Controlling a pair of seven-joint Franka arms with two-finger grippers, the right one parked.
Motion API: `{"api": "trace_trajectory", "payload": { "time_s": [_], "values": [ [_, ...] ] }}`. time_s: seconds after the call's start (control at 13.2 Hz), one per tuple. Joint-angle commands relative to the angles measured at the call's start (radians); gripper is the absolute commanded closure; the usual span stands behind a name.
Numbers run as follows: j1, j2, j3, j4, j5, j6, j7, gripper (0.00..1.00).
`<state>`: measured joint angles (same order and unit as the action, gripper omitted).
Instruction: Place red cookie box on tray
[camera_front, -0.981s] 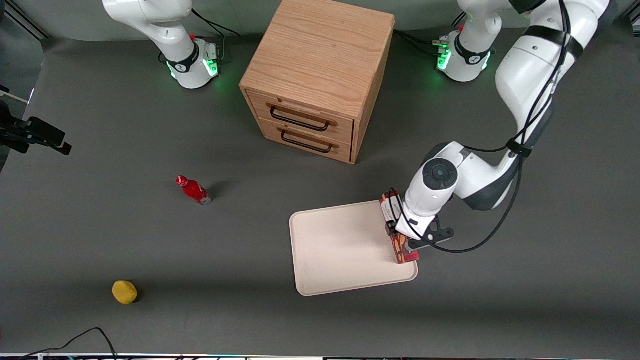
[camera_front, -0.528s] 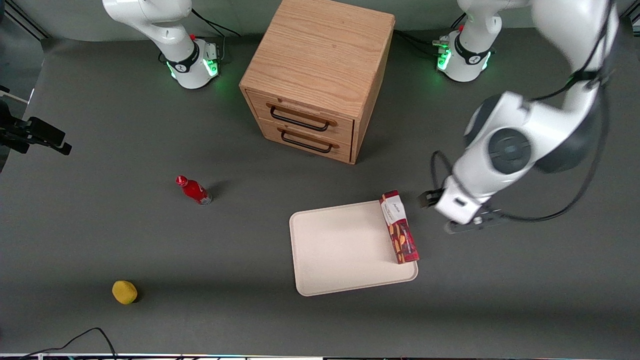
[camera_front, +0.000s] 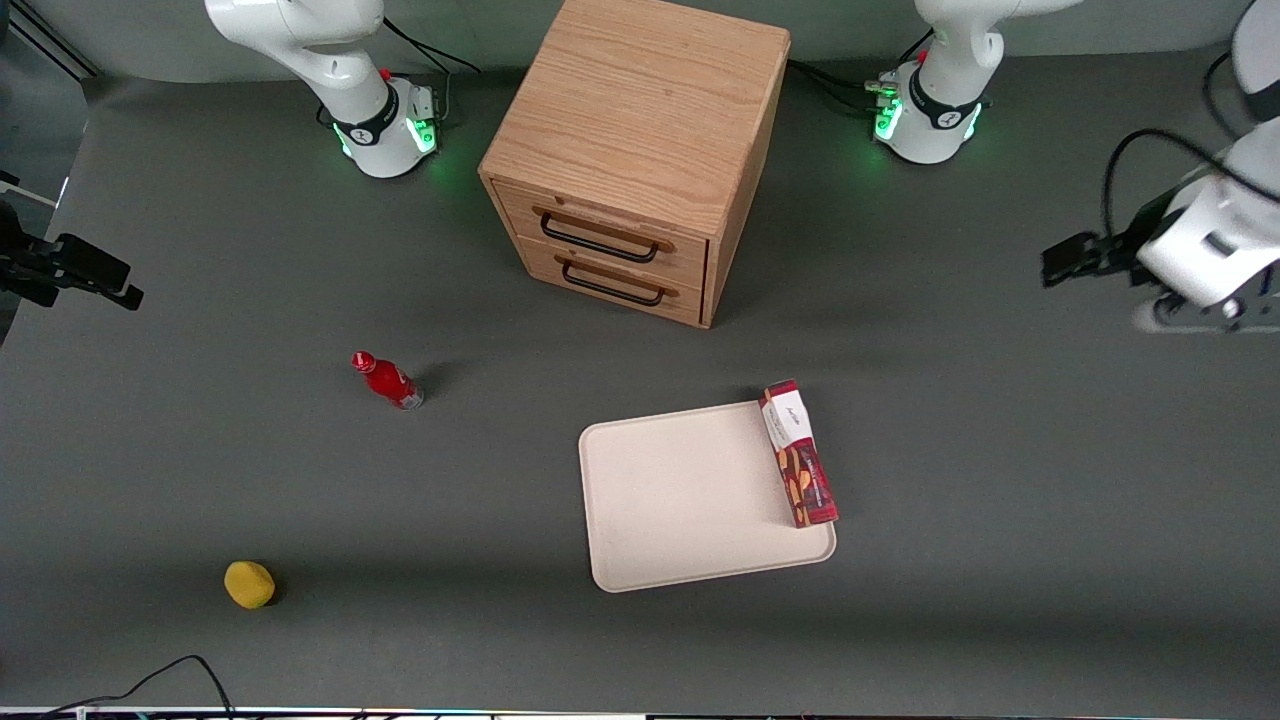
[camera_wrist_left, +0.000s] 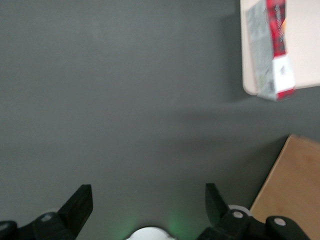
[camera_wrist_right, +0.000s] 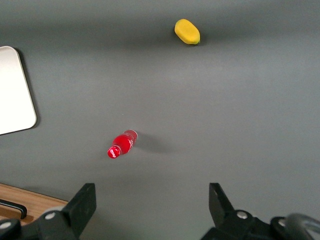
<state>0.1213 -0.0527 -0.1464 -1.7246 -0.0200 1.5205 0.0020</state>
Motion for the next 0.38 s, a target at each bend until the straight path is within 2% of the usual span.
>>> {"api": "trace_trajectory", "payload": {
  "time_s": [0.0,0.3],
  "values": [
    [-0.008,-0.153,0.047,-0.190,-0.020,0.053,0.085,0.00],
    [-0.011,-0.060,0.053,-0.020,-0.008,-0.020,0.102,0.00]
  ]
}}
